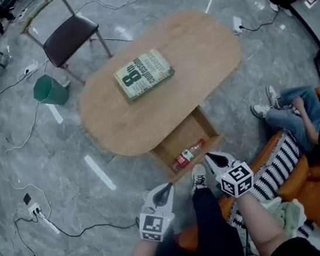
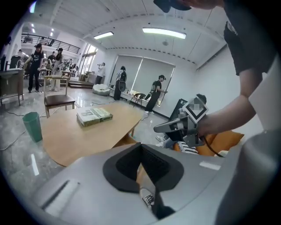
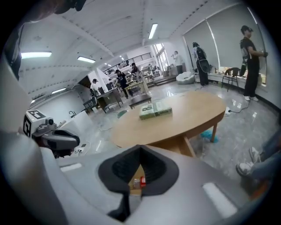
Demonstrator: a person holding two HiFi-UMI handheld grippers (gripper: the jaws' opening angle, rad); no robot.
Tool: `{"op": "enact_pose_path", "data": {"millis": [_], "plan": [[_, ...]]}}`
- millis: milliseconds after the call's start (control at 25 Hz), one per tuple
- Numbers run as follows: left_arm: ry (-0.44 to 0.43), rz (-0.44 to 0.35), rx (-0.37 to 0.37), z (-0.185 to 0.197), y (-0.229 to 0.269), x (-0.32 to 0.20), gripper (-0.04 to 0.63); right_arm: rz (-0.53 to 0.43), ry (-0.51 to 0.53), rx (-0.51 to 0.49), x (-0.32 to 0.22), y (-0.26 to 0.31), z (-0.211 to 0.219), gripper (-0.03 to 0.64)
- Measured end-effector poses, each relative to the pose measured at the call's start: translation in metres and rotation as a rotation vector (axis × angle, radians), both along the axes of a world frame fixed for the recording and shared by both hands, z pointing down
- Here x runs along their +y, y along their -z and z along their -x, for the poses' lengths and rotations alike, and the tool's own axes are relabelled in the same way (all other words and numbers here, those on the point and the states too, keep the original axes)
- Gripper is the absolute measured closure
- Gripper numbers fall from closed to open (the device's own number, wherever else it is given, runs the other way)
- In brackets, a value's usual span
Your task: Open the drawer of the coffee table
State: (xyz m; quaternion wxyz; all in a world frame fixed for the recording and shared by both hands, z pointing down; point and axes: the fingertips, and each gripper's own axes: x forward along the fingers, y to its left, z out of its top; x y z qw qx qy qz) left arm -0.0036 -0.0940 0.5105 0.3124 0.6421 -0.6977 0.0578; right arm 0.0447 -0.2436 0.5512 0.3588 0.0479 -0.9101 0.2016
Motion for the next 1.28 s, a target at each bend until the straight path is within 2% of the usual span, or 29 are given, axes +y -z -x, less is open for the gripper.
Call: {"op": "enact_pose_path", "data": {"millis": [200, 440, 720, 1040, 1280], "plan": [[-0.026, -0.044, 0.059, -0.004, 0.074, -0.019, 0.594, 0.059, 0.040, -0.073, 0.040, 0.084, 0.023, 0.615], [-0.110, -0.091, 0.103, -0.008, 0.193, -0.021, 0.594, 0.041, 0.098, -0.107, 0.075, 0.209, 0.031, 0.615], [-0.243, -0.100, 0.133, -0.030, 0.261, -0.013, 0.594, 0.059, 0.129, -0.196, 0.102, 0.304, 0.024, 0.615], [-0.345, -0.151, 0.065, -0.042, 0.316, -0.007, 0.594, 0.004, 0.159, -0.251, 0.130, 0.363, 0.006, 0.615], [-0.328, -0.177, 0.061, -0.042, 0.335, 0.013, 0.594, -0.011, 0.175, -0.285, 0.156, 0.379, -0.009, 0.615]]}}
